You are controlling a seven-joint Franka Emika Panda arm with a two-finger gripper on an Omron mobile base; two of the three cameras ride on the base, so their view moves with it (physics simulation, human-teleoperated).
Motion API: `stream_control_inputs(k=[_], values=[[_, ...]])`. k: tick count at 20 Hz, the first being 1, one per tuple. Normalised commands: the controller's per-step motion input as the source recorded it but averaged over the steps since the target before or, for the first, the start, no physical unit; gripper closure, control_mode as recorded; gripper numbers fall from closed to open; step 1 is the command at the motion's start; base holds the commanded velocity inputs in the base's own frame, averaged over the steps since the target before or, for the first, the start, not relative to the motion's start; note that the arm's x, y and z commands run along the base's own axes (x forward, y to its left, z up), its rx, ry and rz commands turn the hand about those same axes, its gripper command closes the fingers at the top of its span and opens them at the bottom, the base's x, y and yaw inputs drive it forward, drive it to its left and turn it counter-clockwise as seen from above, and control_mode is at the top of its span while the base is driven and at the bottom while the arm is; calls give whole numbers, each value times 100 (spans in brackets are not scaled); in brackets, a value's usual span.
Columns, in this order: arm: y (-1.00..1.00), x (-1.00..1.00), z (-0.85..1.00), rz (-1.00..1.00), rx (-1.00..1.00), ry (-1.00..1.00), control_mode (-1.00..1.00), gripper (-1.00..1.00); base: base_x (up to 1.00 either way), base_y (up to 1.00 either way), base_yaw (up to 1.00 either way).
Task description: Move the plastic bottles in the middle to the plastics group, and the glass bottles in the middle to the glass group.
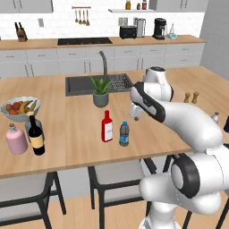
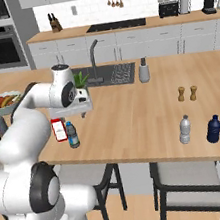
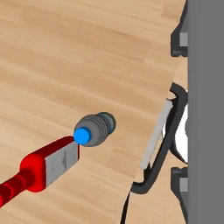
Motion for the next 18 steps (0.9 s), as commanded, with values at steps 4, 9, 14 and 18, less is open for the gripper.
stream_control_inputs(k=[4,9,14,18], values=[[31,14,-12,17,0,-7,-100,-100,0,0,0],[26,26,-41,13,0,-16,-100,-100,0,0,0],[10,37,-19,4,0,-7,-100,-100,0,0,0],[0,21,0,0,0,0,-100,-100,0,0,0]])
